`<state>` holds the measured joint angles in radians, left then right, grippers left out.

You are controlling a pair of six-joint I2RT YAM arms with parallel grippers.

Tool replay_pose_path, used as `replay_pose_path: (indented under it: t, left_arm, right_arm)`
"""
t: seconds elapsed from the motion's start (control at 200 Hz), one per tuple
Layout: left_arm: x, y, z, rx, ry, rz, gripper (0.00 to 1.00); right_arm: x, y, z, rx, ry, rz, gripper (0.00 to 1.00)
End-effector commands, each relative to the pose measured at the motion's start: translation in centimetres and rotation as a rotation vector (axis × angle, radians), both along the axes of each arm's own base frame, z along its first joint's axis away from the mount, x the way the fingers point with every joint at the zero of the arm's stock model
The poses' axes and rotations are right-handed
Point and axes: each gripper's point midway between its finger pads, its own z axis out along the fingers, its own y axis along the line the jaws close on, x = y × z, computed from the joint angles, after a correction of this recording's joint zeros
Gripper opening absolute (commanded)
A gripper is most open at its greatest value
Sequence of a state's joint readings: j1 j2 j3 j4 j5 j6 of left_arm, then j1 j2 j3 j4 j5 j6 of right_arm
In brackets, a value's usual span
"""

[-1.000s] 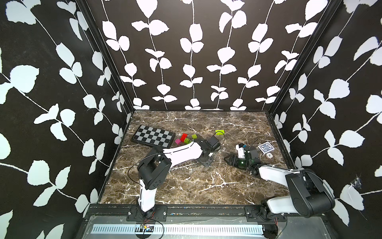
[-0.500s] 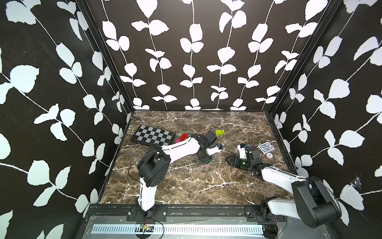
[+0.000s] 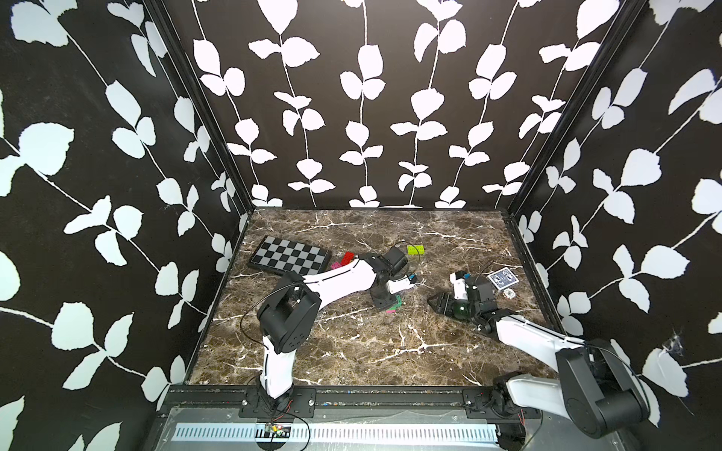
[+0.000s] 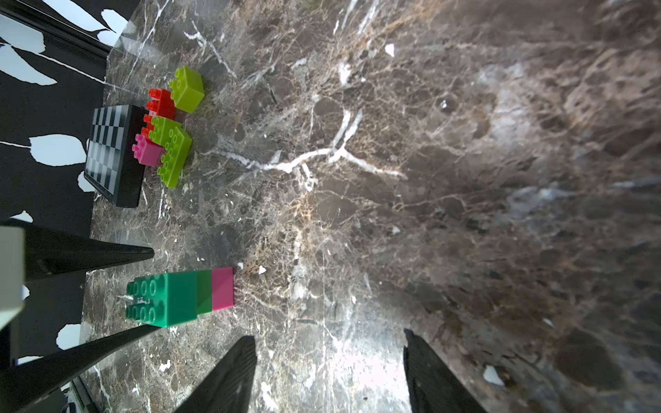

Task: Assemble a carrot with lego
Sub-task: Assemble the lego brick with the lego brick, then pick up the lego brick from the center of the board.

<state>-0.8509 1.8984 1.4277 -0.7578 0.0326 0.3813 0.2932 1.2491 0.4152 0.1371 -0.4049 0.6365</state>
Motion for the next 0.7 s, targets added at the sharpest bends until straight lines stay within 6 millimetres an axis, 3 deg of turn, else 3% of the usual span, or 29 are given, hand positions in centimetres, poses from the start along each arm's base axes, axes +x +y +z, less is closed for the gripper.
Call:
replay_pose_path:
  t: [0.0,0.135,0.29,0.305,0.495,0.575,0.695]
  left_arm:
    - [-1.1,0.4,3.0,-0.066,0.002,-0.012,0.58]
    - [-1.3,0.3,5.8,-0.198,0.009,0.01,0.61]
    - [2.6,0.8,9.4,-0.36,-0.038,0.133,0.64]
    - [3.7,1.6,9.6,-0.366,-0.05,0.166,0.64]
    - [8.8,2.3,9.0,-0.381,-0.066,0.28,0.63]
    - [10.0,2.5,8.6,-0.373,-0.068,0.334,0.63]
    - [10.6,2.9,7.9,-0.327,-0.039,0.416,0.61]
  right_arm:
    - [0.9,0.2,1.6,0.004,-0.047,0.009,0.66]
    - [1.0,1.0,3.0,-0.016,-0.107,0.078,0.67]
    - [1.3,1.4,4.9,-0.107,-0.211,0.137,0.69]
    - [1.4,1.5,5.1,-0.111,-0.22,0.14,0.69]
    - [3.7,1.1,6.0,-0.219,-0.264,0.13,0.71]
    - [6.1,0.1,6.4,-0.313,-0.277,0.077,0.74]
    - [10.6,0.3,6.5,-0.381,-0.288,0.05,0.77]
